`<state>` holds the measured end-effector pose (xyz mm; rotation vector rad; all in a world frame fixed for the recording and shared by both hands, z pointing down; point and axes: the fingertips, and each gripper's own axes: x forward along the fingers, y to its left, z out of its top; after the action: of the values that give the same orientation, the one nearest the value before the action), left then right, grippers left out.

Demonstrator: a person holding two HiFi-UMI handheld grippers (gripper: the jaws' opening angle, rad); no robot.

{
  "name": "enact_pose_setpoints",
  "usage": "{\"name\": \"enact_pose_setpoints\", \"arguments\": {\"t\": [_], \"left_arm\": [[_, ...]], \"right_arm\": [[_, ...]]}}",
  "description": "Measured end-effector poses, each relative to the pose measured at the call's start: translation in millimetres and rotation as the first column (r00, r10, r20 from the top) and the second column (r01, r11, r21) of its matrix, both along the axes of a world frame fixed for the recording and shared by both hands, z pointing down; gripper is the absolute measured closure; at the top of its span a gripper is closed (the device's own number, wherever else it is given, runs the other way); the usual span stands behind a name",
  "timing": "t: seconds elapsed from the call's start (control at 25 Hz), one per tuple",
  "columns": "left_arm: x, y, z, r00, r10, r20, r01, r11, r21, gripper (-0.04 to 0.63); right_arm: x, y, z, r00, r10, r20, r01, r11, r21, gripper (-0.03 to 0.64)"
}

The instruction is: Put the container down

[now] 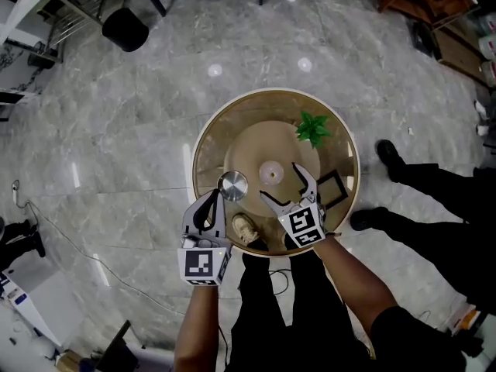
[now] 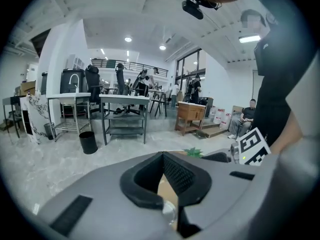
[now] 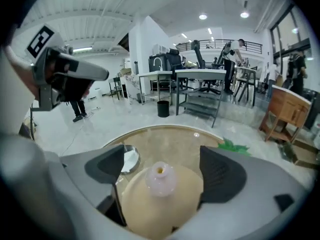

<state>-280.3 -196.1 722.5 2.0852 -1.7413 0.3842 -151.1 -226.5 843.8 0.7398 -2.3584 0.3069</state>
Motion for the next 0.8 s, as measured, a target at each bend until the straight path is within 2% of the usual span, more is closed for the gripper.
{"name": "enact_pose_setpoints", "arguments": {"t": [0.12, 0.28, 0.56, 0.8], "left_arm": [[11.6, -2.7, -25.1, 1.0, 0.013, -0.013, -0.013, 1.0, 0.014, 0.598], [27.6, 1.3, -53.3, 0.999, 0.046, -0.015, -0.046, 0.999, 0.027, 0.598], [53.8, -2.2, -132.1, 0.995, 0.105, 0.0, -0.104, 0.989, 0.102, 0.598], [65.5, -3.8, -171.6, 0.991, 0.128, 0.025, -0.13, 0.982, 0.139, 0.598]], "right_arm": [[10.0, -6.6, -59.7, 0.998, -0.004, 0.064, 0.0, 0.998, 0.066, 0.169], [28.9, -8.6, -131.9, 0.994, 0.021, 0.106, -0.035, 0.991, 0.132, 0.178], [47.3, -1.6, -255.0, 0.986, 0.013, 0.168, -0.056, 0.966, 0.254, 0.346], [61.5, 4.2, -322.6, 0.974, 0.014, 0.227, -0.087, 0.944, 0.318, 0.485]]}}
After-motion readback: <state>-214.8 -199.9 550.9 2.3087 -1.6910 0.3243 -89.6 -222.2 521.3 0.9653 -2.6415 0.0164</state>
